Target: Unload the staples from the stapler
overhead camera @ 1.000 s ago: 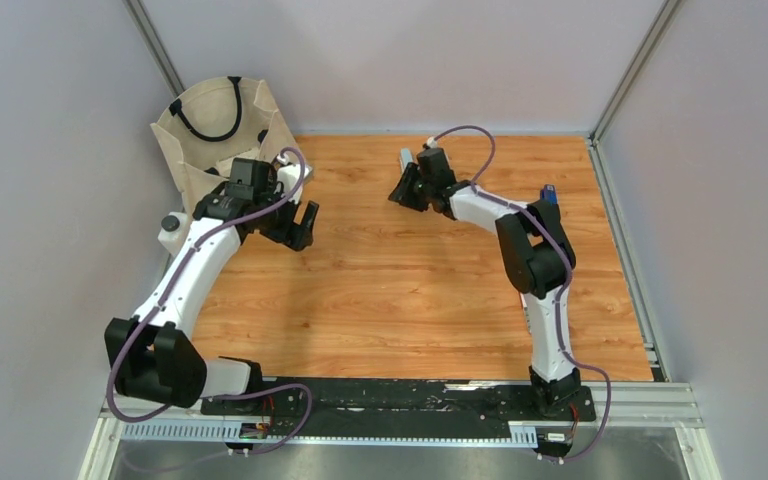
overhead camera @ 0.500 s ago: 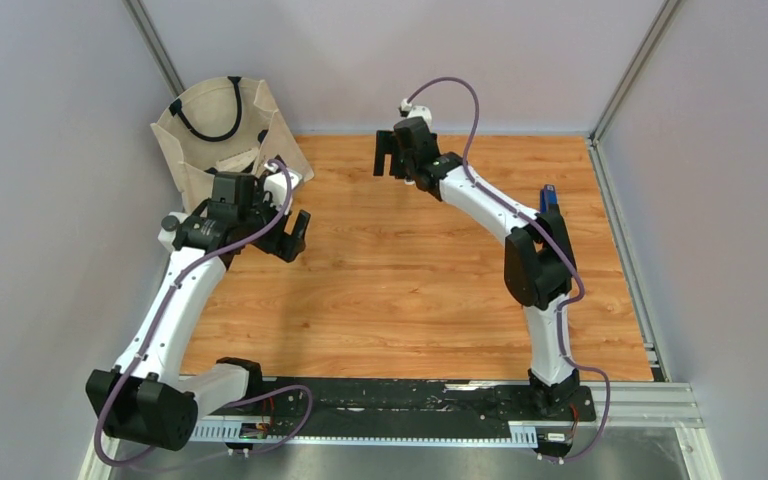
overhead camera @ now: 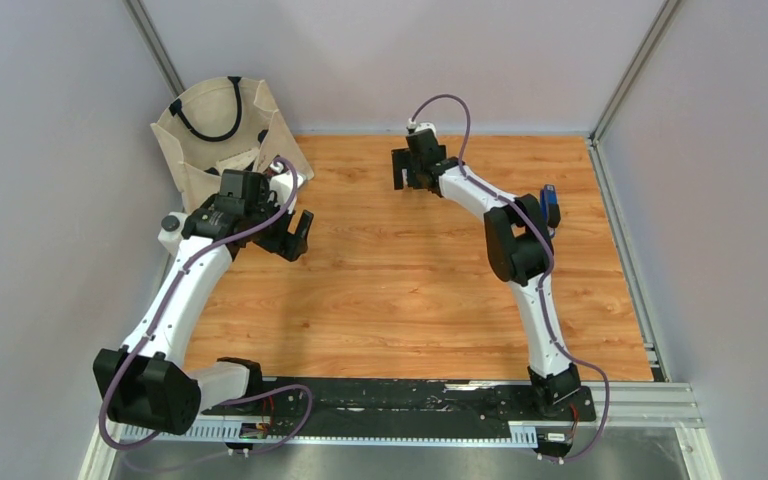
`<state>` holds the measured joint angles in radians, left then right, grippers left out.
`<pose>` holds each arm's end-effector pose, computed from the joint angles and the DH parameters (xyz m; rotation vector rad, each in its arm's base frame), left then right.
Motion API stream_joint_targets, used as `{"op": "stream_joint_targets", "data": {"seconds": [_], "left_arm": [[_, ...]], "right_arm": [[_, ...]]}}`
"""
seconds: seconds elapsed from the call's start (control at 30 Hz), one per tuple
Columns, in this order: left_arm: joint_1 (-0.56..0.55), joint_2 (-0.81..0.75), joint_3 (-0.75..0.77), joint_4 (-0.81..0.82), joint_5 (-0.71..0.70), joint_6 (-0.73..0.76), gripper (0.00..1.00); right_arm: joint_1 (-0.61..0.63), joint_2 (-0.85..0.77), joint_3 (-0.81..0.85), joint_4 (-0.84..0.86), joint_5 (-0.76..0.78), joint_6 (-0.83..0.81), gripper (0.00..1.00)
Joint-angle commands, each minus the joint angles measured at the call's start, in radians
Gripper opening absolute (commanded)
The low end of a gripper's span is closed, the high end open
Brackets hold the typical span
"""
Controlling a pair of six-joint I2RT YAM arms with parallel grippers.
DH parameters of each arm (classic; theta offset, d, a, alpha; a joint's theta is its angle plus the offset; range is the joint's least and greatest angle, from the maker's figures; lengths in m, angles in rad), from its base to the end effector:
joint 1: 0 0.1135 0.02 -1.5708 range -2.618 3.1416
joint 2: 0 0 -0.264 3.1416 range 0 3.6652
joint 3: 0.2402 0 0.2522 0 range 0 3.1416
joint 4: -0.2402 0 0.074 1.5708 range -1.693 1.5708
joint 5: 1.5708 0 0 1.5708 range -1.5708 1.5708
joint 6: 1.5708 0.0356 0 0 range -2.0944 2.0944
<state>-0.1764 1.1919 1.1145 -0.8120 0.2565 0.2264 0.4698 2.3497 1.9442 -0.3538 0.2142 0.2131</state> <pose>0.2342 -0.0509 0.3154 0.5974 2.3682 -0.2929 0.4788 0.2346 0.1850 -0.1897 2.3028 0.0982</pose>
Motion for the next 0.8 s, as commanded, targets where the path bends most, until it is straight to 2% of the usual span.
{"op": "stream_joint_targets", "data": {"seconds": [0.0, 0.13, 0.3, 0.57, 0.77], "left_arm": [[0.002, 0.000, 0.041, 0.007, 0.024, 0.002, 0.91], [0.003, 0.012, 0.042, 0.010, 0.024, 0.004, 0.91], [0.002, 0.023, 0.028, 0.014, 0.015, 0.011, 0.91], [0.002, 0.031, 0.025, 0.017, 0.004, 0.019, 0.91], [0.002, 0.028, 0.021, 0.014, 0.000, 0.022, 0.91]], "right_arm": [[-0.003, 0.022, 0.082, 0.076, -0.052, -0.031, 0.91], [-0.003, 0.071, 0.150, 0.061, -0.059, -0.027, 0.90], [-0.007, 0.121, 0.220, 0.055, -0.059, -0.021, 0.82], [-0.008, 0.148, 0.229, 0.058, -0.068, -0.008, 0.75], [-0.008, 0.149, 0.229, 0.061, -0.053, 0.019, 0.62]]}}
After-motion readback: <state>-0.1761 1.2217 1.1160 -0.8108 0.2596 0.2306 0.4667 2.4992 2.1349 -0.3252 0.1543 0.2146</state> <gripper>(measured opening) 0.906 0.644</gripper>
